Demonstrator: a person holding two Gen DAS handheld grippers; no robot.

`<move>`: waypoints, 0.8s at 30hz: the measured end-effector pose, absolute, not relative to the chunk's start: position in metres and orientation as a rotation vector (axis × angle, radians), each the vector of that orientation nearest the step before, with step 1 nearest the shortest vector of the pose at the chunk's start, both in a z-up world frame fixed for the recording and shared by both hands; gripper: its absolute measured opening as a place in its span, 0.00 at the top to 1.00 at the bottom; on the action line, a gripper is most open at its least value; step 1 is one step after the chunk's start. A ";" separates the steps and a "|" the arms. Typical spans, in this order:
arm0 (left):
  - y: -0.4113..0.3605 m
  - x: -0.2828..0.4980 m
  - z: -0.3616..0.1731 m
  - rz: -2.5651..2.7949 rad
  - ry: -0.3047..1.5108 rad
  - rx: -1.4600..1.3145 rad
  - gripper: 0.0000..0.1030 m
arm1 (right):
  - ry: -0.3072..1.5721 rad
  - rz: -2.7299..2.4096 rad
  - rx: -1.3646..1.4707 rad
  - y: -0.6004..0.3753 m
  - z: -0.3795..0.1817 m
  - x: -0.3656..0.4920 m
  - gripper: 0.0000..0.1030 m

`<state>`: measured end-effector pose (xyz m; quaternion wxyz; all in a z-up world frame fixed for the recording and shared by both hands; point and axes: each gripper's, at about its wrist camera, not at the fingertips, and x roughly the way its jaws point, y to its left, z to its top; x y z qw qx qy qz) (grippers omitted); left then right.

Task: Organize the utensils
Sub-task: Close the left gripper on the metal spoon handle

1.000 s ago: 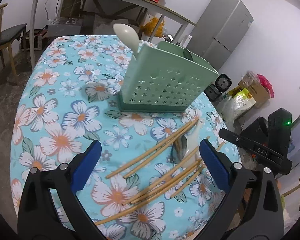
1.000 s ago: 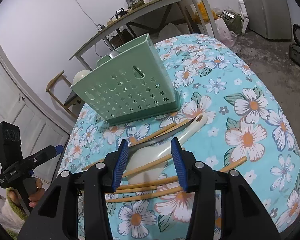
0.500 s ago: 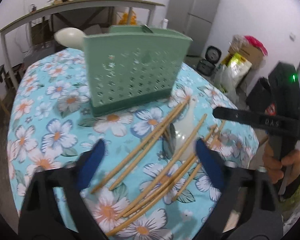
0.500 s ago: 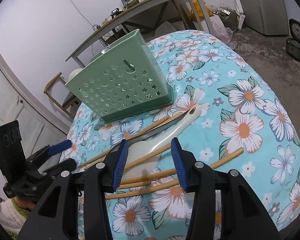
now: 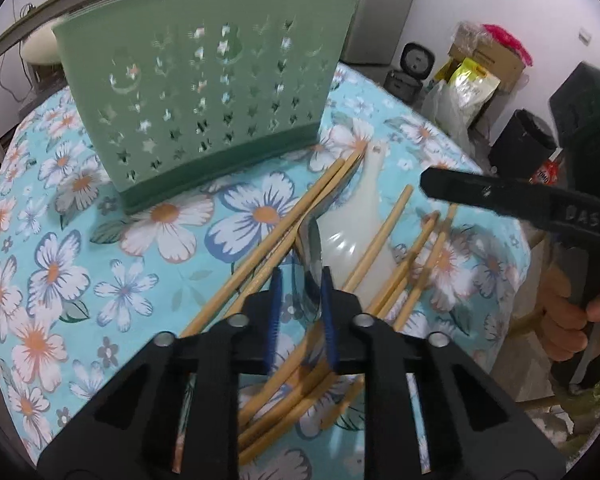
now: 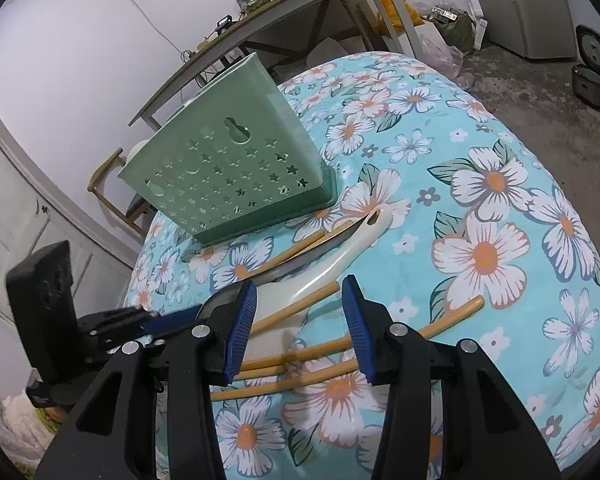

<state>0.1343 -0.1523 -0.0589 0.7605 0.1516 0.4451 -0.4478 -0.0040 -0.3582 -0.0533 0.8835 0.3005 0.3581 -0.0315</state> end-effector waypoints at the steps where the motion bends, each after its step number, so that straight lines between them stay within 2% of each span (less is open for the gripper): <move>1: -0.153 0.136 -0.061 -0.970 0.978 0.326 0.91 | 0.749 -0.069 0.631 -0.360 -0.054 -0.002 0.57; 2: -0.154 0.137 -0.062 -0.965 0.986 0.321 0.93 | 0.751 -0.071 0.635 -0.362 -0.055 0.000 0.58; 3: -0.155 0.137 -0.064 -0.958 0.991 0.318 0.96 | 0.752 -0.072 0.637 -0.363 -0.056 0.003 0.63; 7: -0.153 0.139 -0.062 -0.937 0.994 0.301 0.96 | 0.770 -0.046 0.619 -0.362 -0.057 0.018 0.78; 12: -0.144 0.141 -0.056 -0.904 0.996 0.272 0.97 | 0.862 -0.035 0.607 -0.355 -0.072 0.032 0.89; 24: -0.128 0.143 -0.042 -0.881 0.955 0.229 0.98 | 1.004 -0.020 0.610 -0.340 -0.086 -0.001 0.92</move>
